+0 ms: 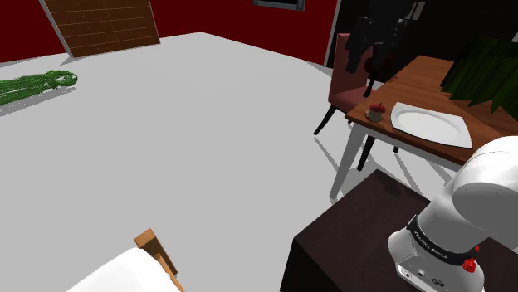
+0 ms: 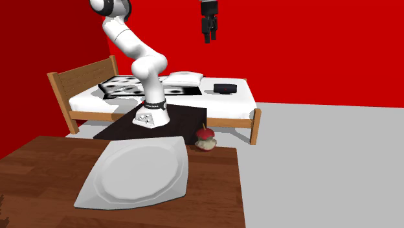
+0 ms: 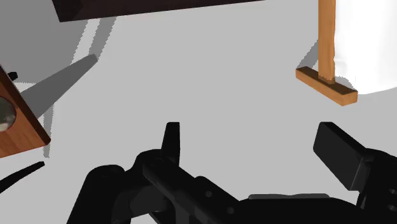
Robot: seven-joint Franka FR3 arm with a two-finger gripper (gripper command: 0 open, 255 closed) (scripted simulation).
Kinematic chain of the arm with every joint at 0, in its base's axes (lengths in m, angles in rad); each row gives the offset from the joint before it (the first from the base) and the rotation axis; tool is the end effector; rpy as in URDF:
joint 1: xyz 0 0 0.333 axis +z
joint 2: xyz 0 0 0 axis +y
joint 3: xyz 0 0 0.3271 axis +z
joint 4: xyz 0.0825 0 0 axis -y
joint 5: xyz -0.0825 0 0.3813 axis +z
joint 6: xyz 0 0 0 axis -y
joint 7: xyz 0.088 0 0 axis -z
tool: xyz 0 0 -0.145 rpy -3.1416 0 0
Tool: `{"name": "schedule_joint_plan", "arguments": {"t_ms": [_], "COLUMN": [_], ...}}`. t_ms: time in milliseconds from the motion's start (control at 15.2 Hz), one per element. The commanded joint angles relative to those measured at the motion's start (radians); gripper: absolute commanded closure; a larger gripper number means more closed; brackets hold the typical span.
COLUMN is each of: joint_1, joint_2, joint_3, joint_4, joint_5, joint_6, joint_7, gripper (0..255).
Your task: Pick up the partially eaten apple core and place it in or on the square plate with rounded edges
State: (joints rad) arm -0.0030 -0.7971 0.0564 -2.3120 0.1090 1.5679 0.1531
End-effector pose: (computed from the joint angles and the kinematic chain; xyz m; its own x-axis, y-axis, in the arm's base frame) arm 0.2943 0.0367 0.5839 0.9927 -0.1137 0.0411 -0.1103 -0.9910 -0.0756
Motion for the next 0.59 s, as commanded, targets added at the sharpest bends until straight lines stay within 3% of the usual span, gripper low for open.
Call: {"name": "schedule_joint_plan", "arguments": {"t_ms": [0, 528], "joint_1": [0.0, -0.058], "joint_2": [0.0, -0.007], "joint_3": [0.0, -0.143], "joint_4": [0.0, -0.15], "joint_5": [0.0, -0.11], "joint_6": [0.0, 0.149], "joint_7": [0.0, -0.17], "gripper": [0, 0]}}
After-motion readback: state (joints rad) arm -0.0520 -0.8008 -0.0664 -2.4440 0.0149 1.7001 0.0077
